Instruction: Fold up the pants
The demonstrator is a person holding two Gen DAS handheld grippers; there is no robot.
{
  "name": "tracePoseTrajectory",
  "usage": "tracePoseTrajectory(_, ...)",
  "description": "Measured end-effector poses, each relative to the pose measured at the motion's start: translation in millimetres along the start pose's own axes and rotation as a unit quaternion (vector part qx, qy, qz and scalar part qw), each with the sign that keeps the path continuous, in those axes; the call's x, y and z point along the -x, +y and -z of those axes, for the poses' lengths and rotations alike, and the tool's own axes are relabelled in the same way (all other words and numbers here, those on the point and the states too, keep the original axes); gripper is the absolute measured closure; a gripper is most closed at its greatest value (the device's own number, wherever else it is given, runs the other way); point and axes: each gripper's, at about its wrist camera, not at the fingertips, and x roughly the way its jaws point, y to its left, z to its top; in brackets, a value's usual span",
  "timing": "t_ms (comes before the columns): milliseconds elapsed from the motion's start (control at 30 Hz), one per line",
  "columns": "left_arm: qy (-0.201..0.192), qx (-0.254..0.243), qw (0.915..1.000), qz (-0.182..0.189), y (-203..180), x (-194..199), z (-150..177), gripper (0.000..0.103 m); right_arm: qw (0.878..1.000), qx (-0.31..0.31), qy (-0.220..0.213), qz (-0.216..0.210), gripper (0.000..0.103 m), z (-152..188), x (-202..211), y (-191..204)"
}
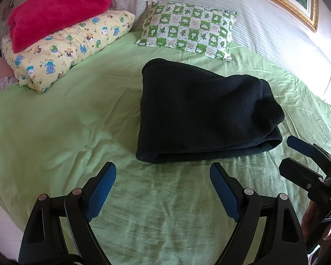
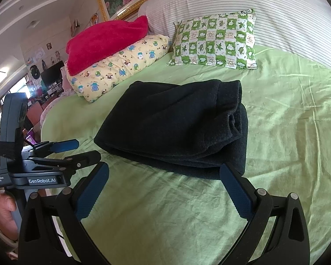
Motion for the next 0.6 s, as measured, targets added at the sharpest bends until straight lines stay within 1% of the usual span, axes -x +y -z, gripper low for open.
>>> tracePoseTrajectory(300,0.000,0.010,0.9999,0.000,2,-3,-5,0.015,1.000,-0.002,0.002,0.000,0.002,1,0,-1)
tracePoseTrajectory(367,0.003,0.015,0.9999,0.005,3,-4,-7,0.015,1.000,-0.002,-0.001,-0.001,0.002,1,1,-2)
tracePoseTrajectory(467,-0.007,0.024,0.9996,0.011,5,-3,-9,0.015,1.000,-0.002,-0.007,-0.004,0.002,-3,2,-3)
tracePoseTrajectory(600,-0.021,0.019,0.9996,0.004,5,1,-15,0.015,1.000,-0.004,-0.013,-0.001,0.002,-9,4,-5)
